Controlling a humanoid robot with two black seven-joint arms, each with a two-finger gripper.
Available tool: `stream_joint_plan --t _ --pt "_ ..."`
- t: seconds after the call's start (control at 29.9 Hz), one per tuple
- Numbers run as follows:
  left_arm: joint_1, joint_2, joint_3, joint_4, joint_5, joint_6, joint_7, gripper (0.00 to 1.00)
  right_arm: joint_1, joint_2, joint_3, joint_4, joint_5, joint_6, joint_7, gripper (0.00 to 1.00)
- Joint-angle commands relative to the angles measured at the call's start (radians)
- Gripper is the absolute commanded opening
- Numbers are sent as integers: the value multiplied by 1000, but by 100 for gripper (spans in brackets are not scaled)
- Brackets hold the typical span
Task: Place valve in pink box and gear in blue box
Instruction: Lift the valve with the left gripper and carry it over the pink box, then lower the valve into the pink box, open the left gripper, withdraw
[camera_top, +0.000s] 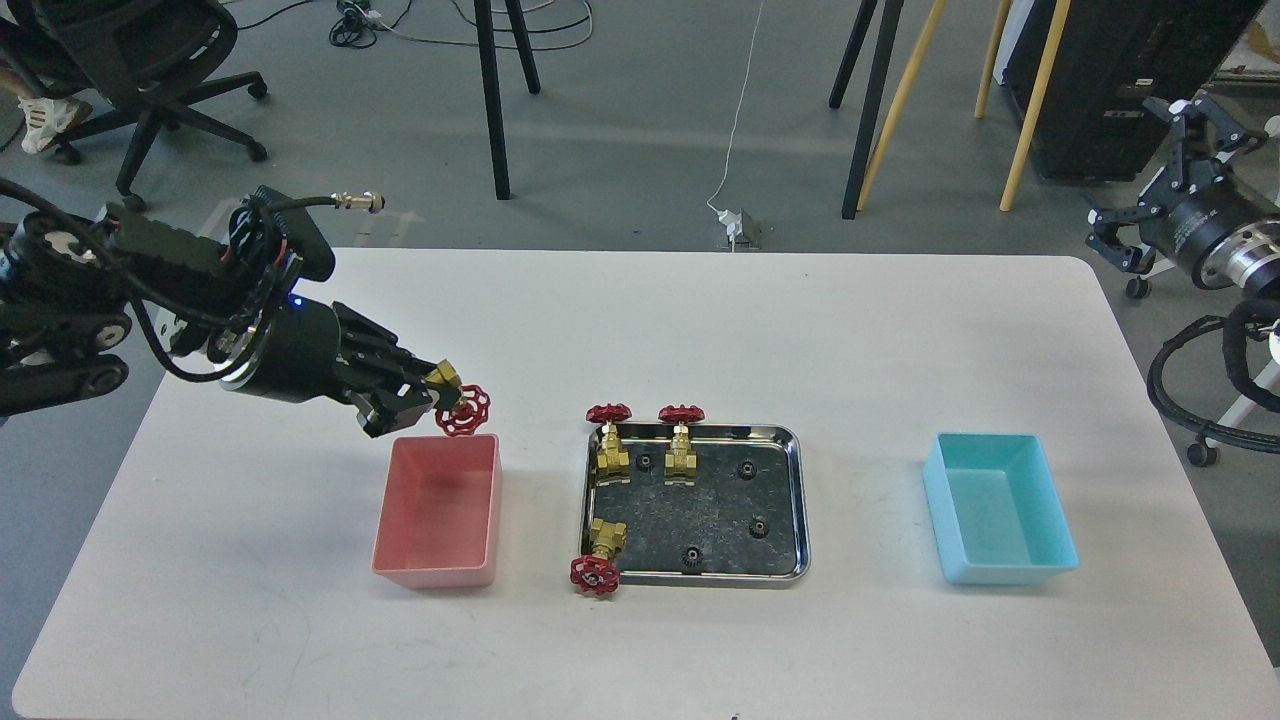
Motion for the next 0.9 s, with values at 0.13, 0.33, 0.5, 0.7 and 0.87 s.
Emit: stream_joint_plan --t 0.13,0.33,0.5,0.7,0.87 --pt "125 23 -17 12 54 6 0 6 -1 0 3 0 0 0 0 99" --pt "170 14 -17 64 54 6 0 10 -1 0 4 2 2 0 0 99" --pt "175 11 -19 80 54 6 0 41 -1 2 6 3 2 0 0 99" --pt "175 11 -48 80 53 3 0 65 10 3 -6 12 0 0 -5 99" --pt "173 23 -112 80 31 -2 0 79 57 34 -19 20 -17 0 -12 99"
